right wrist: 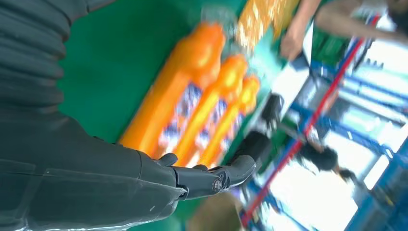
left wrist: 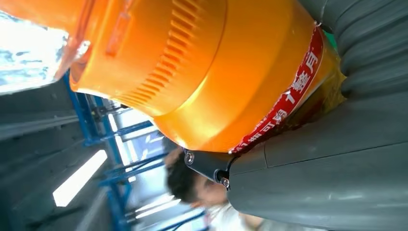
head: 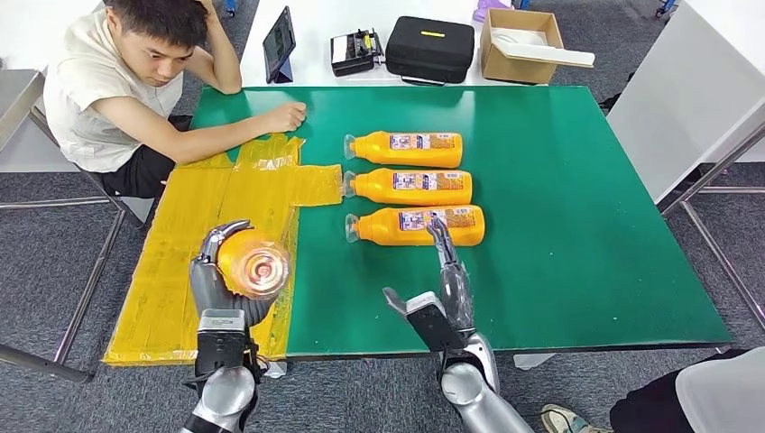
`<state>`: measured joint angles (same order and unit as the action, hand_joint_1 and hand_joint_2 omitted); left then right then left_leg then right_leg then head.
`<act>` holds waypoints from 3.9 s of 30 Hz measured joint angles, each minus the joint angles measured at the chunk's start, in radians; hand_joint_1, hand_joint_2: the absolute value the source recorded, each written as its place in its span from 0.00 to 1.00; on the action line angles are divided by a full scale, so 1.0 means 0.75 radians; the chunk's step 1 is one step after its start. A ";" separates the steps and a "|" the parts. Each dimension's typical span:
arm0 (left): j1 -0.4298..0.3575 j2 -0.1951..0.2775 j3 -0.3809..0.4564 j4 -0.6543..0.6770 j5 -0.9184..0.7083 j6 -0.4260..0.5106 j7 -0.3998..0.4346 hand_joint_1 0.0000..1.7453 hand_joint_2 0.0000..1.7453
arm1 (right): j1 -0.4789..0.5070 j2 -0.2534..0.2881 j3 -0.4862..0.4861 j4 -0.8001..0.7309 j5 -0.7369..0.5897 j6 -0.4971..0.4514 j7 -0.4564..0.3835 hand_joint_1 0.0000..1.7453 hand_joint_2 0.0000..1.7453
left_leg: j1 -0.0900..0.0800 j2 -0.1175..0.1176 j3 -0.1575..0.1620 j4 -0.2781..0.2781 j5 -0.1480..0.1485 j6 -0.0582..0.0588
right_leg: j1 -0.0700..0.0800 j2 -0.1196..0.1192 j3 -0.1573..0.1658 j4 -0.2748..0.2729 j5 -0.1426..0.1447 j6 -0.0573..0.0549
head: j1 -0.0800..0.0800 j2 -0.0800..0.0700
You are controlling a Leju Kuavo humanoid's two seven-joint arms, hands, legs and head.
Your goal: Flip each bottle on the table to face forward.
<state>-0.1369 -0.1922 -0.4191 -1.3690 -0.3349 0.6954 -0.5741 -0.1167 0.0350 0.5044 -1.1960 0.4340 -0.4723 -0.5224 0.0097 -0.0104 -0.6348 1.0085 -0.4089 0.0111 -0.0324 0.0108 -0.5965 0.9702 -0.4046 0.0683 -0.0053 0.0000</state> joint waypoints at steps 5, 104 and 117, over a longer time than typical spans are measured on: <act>-0.003 -0.051 0.226 0.048 -1.037 0.004 0.227 1.00 1.00 | 0.022 0.013 -0.106 -0.117 0.015 -0.052 -0.113 0.00 1.00 | 0.000 0.000 0.000 0.000 0.000 0.000 | 0.000 0.000 0.000 0.000 0.000 0.000 | 0.000 0.000; 0.027 0.074 -0.229 0.001 -0.111 -0.529 0.252 0.00 1.00 | 0.021 -0.156 -0.234 0.051 0.771 -0.110 0.354 0.00 1.00 | 0.000 -0.006 -0.004 0.000 0.002 0.001 | 0.000 -0.005 -0.001 0.000 0.000 0.000 | 0.000 0.000; 0.126 0.068 -0.265 -0.027 0.094 -0.597 0.264 0.00 1.00 | -0.102 -0.234 -0.277 0.288 0.863 0.059 0.490 0.00 1.00 | -0.002 -0.007 -0.005 0.000 0.002 0.001 | 0.000 -0.006 -0.002 0.000 0.000 0.000 | 0.000 0.000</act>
<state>-0.0425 -0.1415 -0.6175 -1.3892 -0.2644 0.2475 -0.3764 -0.1930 -0.1409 0.2965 -0.9801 1.0811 -0.4280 -0.1550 0.0084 -0.0155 -0.6383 1.0087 -0.4071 0.0120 -0.0326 0.0063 -0.5977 0.9701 -0.4047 0.0687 -0.0053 0.0000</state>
